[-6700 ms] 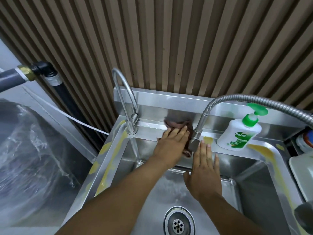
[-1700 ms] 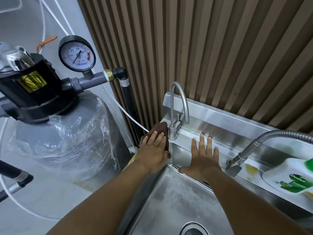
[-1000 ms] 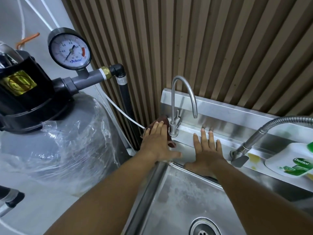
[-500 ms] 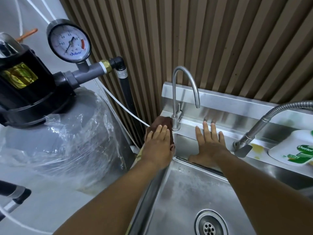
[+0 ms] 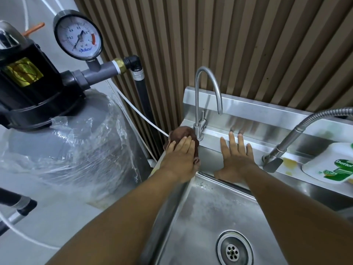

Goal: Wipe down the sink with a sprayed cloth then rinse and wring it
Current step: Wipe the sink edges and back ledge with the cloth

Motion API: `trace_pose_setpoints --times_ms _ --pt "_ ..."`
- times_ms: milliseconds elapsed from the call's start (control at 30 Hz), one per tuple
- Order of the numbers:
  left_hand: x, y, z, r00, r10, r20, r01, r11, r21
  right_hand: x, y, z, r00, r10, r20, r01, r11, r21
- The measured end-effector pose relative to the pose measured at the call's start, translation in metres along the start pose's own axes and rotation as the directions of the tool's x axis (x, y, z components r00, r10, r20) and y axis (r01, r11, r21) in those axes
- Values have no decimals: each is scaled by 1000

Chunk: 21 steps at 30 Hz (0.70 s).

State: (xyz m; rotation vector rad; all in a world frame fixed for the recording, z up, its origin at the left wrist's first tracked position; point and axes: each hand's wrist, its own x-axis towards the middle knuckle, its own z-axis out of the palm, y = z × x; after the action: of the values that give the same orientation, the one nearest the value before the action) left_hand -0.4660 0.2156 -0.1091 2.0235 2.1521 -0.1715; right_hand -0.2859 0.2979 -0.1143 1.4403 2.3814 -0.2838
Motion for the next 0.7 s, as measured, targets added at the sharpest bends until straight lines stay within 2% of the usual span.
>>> trace_pose_setpoints --times_ms 133,333,467,600,700 --pt "-13 -1 4 1000 -28 -2 28 1000 14 -1 -1 2 1000 -2 18 1 1000 22" --pt "-90 -10 24 999 -53 0 53 999 -2 -2 0 1 1000 -10 5 10 1000 26" --pt "-128 -8 33 991 -123 -61 124 992 0 -4 1 0 1000 -18 18 18 999 46" --pt "-92 -2 14 980 -198 14 199 979 -37 -5 3 -2 999 -30 13 30 999 30" --pt "-52 -7 4 984 -175 42 176 984 -36 -5 2 -2 999 -35 23 35 999 21"
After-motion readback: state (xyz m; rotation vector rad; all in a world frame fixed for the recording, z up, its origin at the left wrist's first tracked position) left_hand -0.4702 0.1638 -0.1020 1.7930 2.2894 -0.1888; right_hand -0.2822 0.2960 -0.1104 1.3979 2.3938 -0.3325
